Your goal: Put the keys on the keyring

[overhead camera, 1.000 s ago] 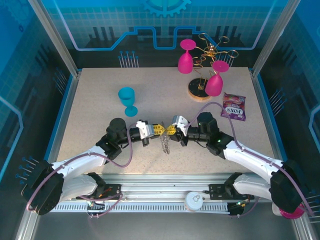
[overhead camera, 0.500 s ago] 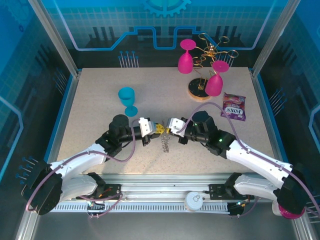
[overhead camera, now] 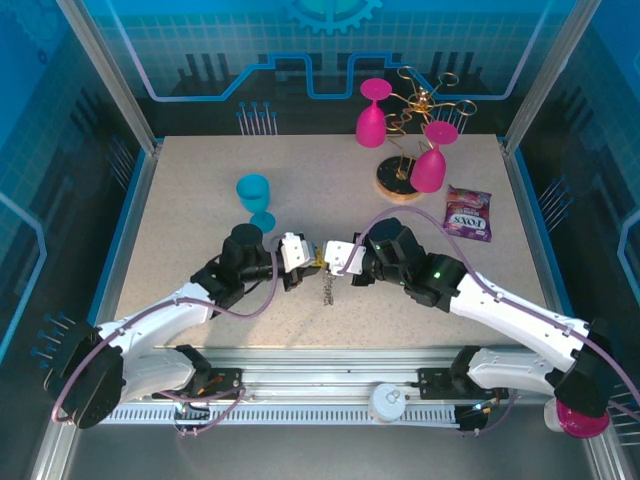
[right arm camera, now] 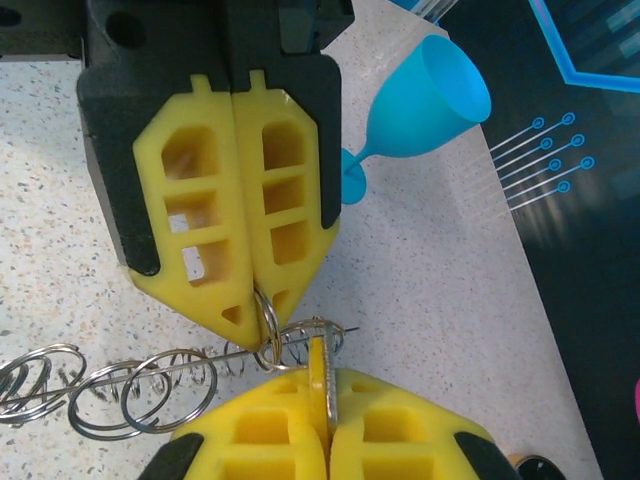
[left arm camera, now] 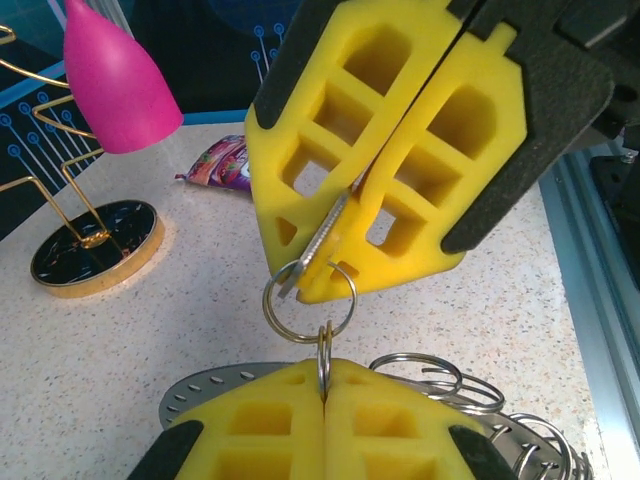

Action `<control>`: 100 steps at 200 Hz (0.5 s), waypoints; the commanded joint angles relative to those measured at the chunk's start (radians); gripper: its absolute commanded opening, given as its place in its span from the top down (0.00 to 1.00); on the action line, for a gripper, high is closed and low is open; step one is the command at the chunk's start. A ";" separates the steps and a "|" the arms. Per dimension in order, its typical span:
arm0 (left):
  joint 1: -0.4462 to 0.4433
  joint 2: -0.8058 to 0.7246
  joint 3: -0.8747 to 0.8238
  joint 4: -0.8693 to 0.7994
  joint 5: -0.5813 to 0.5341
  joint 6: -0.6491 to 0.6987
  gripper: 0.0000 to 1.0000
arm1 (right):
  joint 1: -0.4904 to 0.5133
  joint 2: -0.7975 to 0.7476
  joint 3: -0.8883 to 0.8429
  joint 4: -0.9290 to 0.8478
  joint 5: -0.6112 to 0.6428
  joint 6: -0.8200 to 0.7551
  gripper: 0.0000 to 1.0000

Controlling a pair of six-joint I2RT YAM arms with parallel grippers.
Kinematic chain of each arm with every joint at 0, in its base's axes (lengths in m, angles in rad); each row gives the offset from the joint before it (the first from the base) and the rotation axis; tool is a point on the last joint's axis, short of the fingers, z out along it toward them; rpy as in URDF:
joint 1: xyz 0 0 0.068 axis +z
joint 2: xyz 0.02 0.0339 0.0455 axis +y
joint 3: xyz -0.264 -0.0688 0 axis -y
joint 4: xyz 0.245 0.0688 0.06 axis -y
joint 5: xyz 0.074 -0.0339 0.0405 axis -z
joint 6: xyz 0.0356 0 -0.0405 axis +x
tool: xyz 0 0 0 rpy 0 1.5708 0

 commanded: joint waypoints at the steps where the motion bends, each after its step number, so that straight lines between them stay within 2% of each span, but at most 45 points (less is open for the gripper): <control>1: 0.003 0.021 0.043 -0.113 -0.024 0.055 1.00 | 0.021 0.014 0.065 -0.028 0.083 -0.049 1.00; 14: 0.003 0.028 0.054 -0.132 -0.036 0.051 1.00 | 0.024 0.026 0.078 -0.037 0.087 -0.050 1.00; 22: 0.002 0.026 0.055 -0.134 -0.038 0.043 0.87 | 0.027 0.033 0.084 -0.038 0.087 -0.049 1.00; 37: 0.002 0.006 0.048 -0.133 -0.039 0.018 0.57 | 0.026 0.045 0.093 -0.042 0.083 -0.046 1.00; 48: 0.002 -0.027 0.027 -0.122 -0.047 -0.005 0.42 | 0.027 0.056 0.098 -0.042 0.075 -0.040 1.00; 75: 0.003 -0.173 -0.068 -0.085 -0.132 -0.102 0.19 | 0.029 0.090 0.107 -0.029 0.038 -0.007 1.00; 88: 0.008 -0.272 -0.139 -0.055 -0.225 -0.161 0.02 | 0.039 0.116 0.114 -0.013 0.018 0.014 1.00; 100: 0.014 -0.379 -0.205 -0.036 -0.336 -0.213 0.01 | 0.052 0.148 0.121 0.013 -0.004 0.031 1.00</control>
